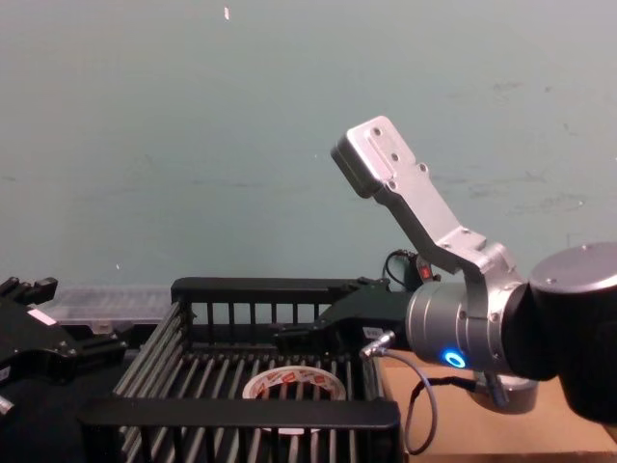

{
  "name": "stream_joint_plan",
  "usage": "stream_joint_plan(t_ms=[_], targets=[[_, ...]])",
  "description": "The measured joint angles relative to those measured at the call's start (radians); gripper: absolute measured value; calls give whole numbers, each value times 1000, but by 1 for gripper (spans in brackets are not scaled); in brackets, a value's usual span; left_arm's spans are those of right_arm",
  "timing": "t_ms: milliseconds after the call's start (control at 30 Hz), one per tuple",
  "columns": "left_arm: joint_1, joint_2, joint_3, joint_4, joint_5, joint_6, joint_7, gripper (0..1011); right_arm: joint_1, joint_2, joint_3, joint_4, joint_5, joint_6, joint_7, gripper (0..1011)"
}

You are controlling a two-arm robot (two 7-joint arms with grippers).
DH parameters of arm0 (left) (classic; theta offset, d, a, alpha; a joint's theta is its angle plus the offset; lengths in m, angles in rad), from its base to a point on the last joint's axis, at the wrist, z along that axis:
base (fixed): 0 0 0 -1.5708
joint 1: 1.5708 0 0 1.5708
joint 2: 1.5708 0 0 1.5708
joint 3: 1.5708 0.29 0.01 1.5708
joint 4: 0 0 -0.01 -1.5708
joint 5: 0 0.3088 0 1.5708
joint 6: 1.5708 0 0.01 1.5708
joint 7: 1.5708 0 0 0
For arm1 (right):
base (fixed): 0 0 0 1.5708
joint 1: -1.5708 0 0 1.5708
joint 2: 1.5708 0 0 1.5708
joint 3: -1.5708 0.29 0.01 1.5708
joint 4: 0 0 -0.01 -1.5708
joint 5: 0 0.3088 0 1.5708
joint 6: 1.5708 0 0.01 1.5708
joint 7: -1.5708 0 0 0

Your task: Pick up the white tape and place it into the black box , Pick up the silver tape and place it into the brown box.

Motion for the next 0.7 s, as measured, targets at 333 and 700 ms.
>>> stream_joint_plan(t_ms=[333, 700], targets=[[0, 0, 0, 0, 0, 0, 0, 1001, 0, 0, 0, -1, 0, 0, 0, 1002], [0, 0, 0, 0, 0, 0, 0, 1001, -50, 32, 26, -111, 11, 3, 1, 1002]])
